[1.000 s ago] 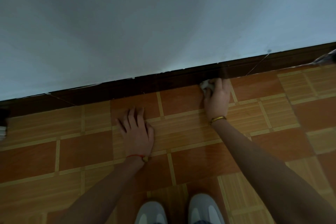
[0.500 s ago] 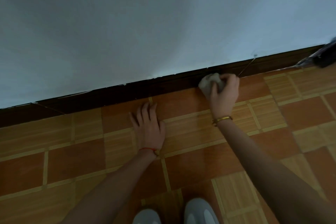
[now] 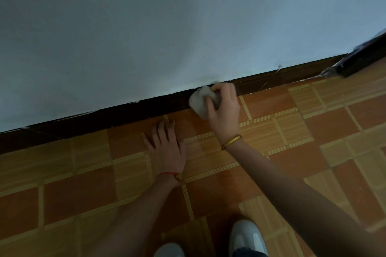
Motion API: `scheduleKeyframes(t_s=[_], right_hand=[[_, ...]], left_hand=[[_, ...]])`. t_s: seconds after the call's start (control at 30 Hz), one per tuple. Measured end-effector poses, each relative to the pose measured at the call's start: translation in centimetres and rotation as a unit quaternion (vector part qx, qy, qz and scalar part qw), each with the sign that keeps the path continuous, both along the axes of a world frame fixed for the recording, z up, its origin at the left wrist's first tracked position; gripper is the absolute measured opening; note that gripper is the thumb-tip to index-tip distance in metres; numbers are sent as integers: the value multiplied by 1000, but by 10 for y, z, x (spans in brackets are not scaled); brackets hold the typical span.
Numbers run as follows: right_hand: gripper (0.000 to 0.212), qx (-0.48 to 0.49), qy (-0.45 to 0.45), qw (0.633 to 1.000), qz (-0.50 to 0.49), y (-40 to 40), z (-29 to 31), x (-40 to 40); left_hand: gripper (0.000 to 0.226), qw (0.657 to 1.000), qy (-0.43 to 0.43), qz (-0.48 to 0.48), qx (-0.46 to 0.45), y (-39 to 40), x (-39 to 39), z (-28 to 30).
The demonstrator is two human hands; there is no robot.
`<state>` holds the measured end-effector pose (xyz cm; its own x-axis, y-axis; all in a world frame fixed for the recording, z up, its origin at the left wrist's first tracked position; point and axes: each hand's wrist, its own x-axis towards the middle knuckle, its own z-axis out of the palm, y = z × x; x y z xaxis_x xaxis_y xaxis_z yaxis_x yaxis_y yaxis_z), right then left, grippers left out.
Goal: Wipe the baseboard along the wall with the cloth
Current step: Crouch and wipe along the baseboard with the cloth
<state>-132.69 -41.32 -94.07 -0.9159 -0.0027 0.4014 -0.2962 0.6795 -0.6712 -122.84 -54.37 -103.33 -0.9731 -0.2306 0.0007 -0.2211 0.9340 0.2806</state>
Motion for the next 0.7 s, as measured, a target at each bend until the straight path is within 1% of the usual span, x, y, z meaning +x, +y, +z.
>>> scheduleKeyframes(t_s=[0.07, 0.13, 0.2, 0.27, 0.37, 0.47, 0.53, 0.63, 0.7], right_hand=[[18, -12, 7, 997, -72, 19, 1, -9], [18, -34, 4, 985, -169, 43, 4, -20], [18, -51, 8, 975, -218, 65, 9, -30], [17, -54, 19, 976, -209, 70, 12, -34], [19, -42, 4, 986, -163, 50, 4, -23], [22, -7, 0, 999, -43, 29, -7, -11], [24, 13, 3, 1000, 8, 27, -10, -10], [24, 4, 4, 1000, 22, 38, -11, -16], [21, -14, 17, 1000, -18, 59, -11, -23]], left_hand=[[56, 1000, 0, 0, 0, 0, 0, 0], [55, 1000, -2, 0, -4, -1, 0, -1], [55, 1000, -5, 2, -8, 0, 0, -1], [55, 1000, -7, 6, -10, 1, 0, -2], [56, 1000, -6, 10, -19, 2, -1, -3], [57, 1000, -4, 15, -27, 4, -1, -3], [57, 999, -2, 14, -38, 5, 0, -3], [55, 999, 8, 19, -44, 5, -1, -4], [55, 999, 11, 16, -42, 4, -1, -4]])
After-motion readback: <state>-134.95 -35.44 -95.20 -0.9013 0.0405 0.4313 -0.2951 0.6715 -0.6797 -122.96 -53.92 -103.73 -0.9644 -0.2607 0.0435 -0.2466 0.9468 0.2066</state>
